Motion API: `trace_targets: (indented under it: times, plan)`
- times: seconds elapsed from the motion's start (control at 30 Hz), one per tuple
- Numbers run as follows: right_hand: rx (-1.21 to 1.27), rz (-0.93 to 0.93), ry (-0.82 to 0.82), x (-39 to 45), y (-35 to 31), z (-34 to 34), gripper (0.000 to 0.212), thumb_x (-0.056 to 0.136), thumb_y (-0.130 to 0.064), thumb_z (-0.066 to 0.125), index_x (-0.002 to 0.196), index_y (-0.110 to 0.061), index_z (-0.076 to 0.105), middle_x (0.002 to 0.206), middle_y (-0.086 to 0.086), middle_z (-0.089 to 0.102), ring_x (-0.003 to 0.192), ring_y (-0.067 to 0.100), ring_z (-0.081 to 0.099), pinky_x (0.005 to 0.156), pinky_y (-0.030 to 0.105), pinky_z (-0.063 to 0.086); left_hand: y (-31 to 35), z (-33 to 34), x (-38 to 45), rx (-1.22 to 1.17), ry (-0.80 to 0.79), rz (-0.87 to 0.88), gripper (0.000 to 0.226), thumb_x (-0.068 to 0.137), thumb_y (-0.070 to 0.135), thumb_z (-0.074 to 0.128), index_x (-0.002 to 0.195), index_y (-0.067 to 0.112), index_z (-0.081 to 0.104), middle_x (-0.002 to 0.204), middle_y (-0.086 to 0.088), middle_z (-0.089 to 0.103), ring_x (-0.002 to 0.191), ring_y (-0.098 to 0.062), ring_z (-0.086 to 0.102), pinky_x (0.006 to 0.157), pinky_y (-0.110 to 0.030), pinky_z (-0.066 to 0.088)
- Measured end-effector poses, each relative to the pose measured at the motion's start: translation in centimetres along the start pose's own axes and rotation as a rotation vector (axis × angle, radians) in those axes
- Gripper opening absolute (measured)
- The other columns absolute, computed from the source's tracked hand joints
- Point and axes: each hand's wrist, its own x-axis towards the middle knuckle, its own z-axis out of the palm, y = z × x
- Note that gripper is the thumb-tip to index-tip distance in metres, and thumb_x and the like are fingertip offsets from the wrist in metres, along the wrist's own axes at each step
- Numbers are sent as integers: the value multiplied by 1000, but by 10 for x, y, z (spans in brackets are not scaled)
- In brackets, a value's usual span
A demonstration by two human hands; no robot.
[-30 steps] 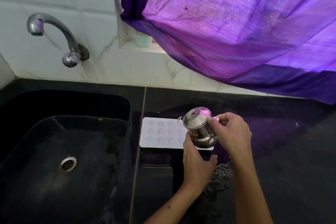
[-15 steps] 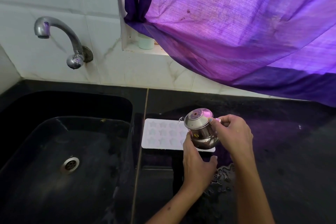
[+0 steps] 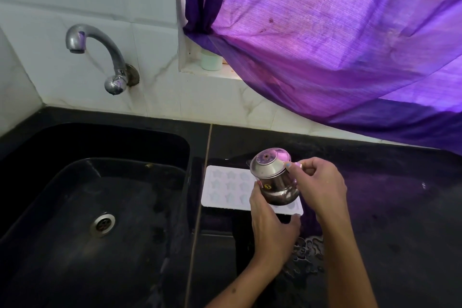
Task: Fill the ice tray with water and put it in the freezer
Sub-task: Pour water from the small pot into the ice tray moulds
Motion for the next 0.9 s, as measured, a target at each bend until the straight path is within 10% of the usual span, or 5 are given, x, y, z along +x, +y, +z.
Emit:
trace_targets:
  times: [0.17,0.9]
  plan:
    - [-59,-32,-19,0,-3,6,19,86,-40,66,77,-25,60,78,-9,65,85,17,63,84,39,49,0,-2,1,-7,-2,-30,93,68,12,77,144,24,24,137,5,44,125,-10,46,105,-33,42]
    - [-39,1,-27,-2,3,10,18,87,-40,66,78,-26,62,81,-9,67,85,15,62,76,31,41,-4,-5,1,34,-6,-46,93,67,10,77,144,17,26,138,-1,41,127,-14,44,105,-36,41]
